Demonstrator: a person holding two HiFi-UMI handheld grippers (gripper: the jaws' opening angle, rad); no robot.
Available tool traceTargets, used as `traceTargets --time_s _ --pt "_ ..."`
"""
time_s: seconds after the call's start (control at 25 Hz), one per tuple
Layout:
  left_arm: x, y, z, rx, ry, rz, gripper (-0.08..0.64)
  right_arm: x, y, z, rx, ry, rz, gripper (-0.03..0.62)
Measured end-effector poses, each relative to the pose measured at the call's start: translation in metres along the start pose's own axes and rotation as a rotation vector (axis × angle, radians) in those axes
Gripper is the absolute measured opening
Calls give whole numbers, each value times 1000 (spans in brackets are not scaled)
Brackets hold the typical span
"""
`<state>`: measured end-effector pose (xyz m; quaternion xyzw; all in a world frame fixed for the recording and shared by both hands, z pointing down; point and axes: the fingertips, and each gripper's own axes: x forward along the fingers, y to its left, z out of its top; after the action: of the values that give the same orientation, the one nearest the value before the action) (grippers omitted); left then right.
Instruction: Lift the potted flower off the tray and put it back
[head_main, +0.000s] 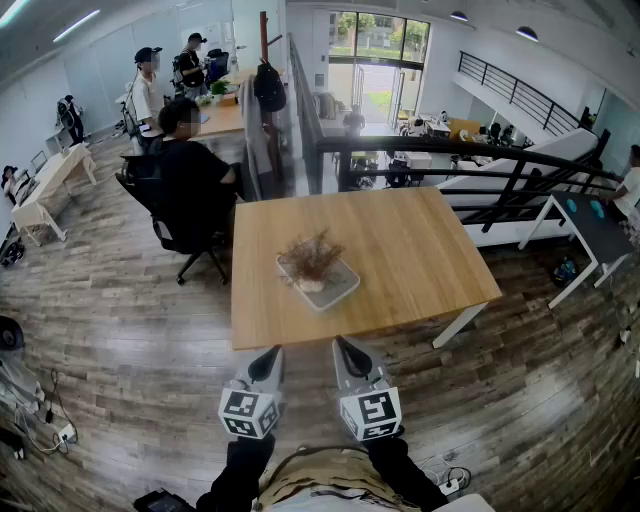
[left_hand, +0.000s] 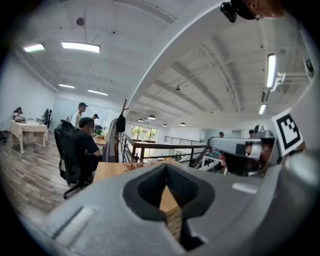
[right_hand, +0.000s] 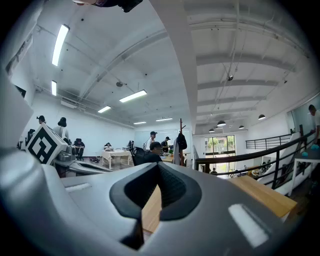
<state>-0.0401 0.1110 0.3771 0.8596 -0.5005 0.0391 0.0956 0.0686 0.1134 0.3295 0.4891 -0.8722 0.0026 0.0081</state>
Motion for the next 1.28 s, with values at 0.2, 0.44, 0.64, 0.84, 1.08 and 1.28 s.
traceTargets --time_s 0.2,0.44,0.64,0.84,1.08,1.28 --pt "3 -1 -1 2 -7 -15 2 -1 -3 -5 0 5 -17 3" --pt "1 3 -5 -11 -1 -29 2 -1 0 -7 0 12 -35 3" --pt "-1 8 -9 -26 13 -47 2 2 3 -14 24 39 -44 3" --pt "-4 16 -21 -40 29 -72 2 4 12 -23 22 54 -55 3" --pt "-10 31 -43 -56 74 -106 2 4 26 -48 46 110 -90 3" --pt "-8 60 -58 -74 102 -103 2 21 35 -69 59 145 -98 3"
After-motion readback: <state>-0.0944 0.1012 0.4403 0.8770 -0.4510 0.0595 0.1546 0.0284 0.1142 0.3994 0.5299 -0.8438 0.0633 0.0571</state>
